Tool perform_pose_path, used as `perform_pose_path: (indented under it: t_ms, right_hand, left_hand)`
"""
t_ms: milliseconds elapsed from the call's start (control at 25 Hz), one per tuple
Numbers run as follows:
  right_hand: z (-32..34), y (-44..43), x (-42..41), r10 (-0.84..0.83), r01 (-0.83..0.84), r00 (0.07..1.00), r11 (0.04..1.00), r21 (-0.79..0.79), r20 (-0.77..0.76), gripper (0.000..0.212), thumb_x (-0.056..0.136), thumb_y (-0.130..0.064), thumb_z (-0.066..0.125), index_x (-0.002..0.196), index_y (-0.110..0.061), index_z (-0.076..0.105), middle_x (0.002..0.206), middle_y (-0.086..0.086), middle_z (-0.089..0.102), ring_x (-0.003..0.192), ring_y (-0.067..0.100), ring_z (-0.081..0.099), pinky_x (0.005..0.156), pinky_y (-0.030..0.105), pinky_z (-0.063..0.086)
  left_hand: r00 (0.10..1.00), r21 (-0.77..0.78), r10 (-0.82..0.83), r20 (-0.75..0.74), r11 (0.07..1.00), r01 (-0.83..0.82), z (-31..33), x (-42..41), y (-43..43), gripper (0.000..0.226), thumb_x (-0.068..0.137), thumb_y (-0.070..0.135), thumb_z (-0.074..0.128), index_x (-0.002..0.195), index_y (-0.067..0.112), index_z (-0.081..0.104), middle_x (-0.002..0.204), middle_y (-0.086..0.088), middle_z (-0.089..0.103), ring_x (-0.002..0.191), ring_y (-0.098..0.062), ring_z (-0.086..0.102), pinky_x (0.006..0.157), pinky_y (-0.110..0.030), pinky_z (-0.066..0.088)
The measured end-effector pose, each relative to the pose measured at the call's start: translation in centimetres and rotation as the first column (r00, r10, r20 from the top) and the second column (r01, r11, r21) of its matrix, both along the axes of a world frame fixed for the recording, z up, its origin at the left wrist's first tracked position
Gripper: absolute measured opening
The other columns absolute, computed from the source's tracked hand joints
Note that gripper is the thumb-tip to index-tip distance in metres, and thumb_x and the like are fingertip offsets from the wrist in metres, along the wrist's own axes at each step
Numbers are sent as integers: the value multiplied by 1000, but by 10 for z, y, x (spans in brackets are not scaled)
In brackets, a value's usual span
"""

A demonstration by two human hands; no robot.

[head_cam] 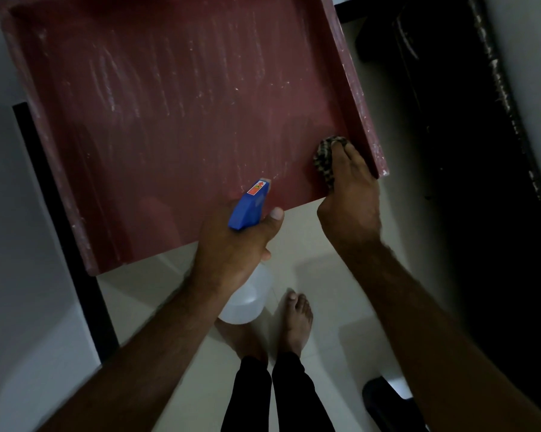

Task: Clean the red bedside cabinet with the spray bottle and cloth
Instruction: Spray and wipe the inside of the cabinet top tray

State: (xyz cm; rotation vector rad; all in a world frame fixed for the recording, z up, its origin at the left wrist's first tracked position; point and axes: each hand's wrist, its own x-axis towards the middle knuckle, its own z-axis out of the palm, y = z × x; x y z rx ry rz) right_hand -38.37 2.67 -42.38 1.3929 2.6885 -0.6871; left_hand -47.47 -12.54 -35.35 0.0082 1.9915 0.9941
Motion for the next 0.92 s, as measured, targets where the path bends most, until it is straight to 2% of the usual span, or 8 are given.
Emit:
perform_pose_path:
  t_ms: [200, 360, 400, 520, 600, 680, 800, 920]
  right_hand:
    - [0, 0, -2, -8, 9, 999, 1000, 22, -32, 81, 87, 7, 60, 161, -13, 35, 167, 10, 35, 155, 30, 31, 128, 47, 26]
    - [0, -6, 4, 262, -258, 963, 964, 71, -59, 83, 77, 13, 62, 154, -13, 48, 159, 11, 48, 148, 28, 42, 124, 41, 30]
    - [0, -2, 4, 272, -268, 961, 960, 82, -53, 83, 77, 14, 63, 154, -13, 48, 158, 12, 48, 147, 28, 43, 121, 38, 27]
    - [3, -3, -5, 122, -117, 989, 991, 71, -79, 79, 80, 14, 62, 153, -12, 50, 156, 13, 50, 145, 30, 46, 118, 35, 30]
    - [1, -13, -8, 235, -224, 964, 970, 95, -124, 76, 78, 13, 62, 149, -12, 54, 152, 13, 55, 143, 31, 48, 119, 41, 36]
    - [-2, -11, -7, 291, -282, 953, 954, 99, -90, 78, 76, 10, 64, 150, -15, 54, 152, 11, 56, 144, 31, 47, 119, 50, 39]
    - [1, -14, -14, 158, -153, 986, 985, 76, -57, 79, 76, 6, 67, 150, -18, 54, 151, 11, 57, 144, 34, 47, 116, 57, 41]
    - [-2, -27, -10, 330, -327, 943, 943, 67, -43, 80, 76, 4, 64, 151, -22, 53, 150, 5, 59, 146, 33, 45, 116, 57, 39]
  left_hand:
    - [997, 62, 30, -69, 998, -25, 7, -6, 6, 48, 91, 42, 68, 99, -5, 59, 89, -30, 67, 48, 1, 59, 44, -4, 39]
    - [992, 70, 21, -126, 997, -13, 15, -18, 12, 49, 91, 41, 69, 98, -6, 57, 88, -31, 65, 49, 1, 60, 45, -4, 40]
    - [991, 75, 28, -130, 997, -18, 15, -20, 12, 49, 91, 41, 69, 97, -6, 56, 86, -31, 64, 49, -2, 61, 45, -6, 40]
    - [993, 114, 65, -101, 992, -54, 15, -28, 11, 47, 90, 43, 71, 90, 0, 53, 73, -23, 57, 55, -11, 67, 59, -25, 50]
    - [994, 120, 68, -80, 991, -58, 18, -33, 12, 40, 90, 43, 71, 87, 6, 54, 69, -17, 55, 55, -12, 66, 65, -33, 50]
    - [994, 117, 56, -90, 992, -45, 22, -37, 13, 42, 90, 41, 71, 88, 3, 54, 68, -9, 51, 51, -5, 60, 63, -28, 48]
    - [992, 150, 61, -114, 988, -43, 26, -43, 14, 41, 90, 35, 72, 89, -2, 54, 70, -6, 45, 51, -4, 49, 48, -11, 41]
    - [992, 128, 29, -123, 992, -13, 31, -48, 13, 34, 89, 36, 73, 76, 14, 50, 57, 8, 40, 46, 0, 42, 44, -7, 36]
